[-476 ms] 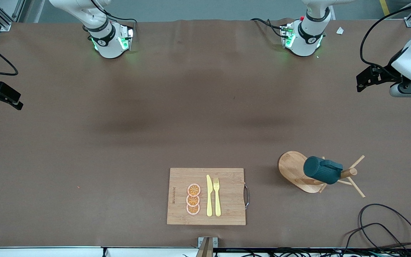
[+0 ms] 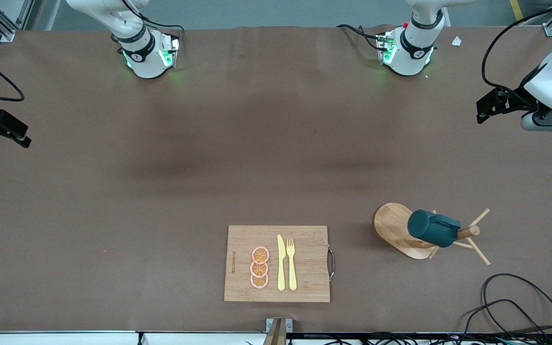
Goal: Transfer cup from left to right arm and place
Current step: 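Move the left gripper toward the teal mug on the wooden stand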
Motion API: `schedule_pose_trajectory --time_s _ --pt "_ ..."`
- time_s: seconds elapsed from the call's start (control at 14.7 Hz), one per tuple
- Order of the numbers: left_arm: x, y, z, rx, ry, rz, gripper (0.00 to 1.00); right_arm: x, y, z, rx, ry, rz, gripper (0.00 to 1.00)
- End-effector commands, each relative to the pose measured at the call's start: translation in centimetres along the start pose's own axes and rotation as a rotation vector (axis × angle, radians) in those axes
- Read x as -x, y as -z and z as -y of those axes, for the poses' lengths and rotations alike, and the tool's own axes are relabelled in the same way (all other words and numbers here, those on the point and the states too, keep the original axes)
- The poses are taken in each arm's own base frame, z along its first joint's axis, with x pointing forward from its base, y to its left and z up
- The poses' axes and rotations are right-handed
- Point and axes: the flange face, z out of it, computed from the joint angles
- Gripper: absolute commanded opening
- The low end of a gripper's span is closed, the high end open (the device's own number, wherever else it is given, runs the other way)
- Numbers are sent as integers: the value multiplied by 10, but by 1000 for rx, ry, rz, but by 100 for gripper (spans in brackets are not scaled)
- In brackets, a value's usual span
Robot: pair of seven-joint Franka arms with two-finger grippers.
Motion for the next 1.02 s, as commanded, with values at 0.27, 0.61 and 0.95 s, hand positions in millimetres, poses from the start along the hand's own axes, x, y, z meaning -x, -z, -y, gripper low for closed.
schedule_pose_trajectory --time_s 0.27,0.61,0.95 --pt "-53 -8 19 145 199 4 100 4 4 -3 1 8 -2 100" --pt "-75 -25 29 183 367 20 100 4 4 -3 1 8 -2 100" --pt "-90 -37 42 196 427 -16 100 4 4 -4 1 9 -2 100"
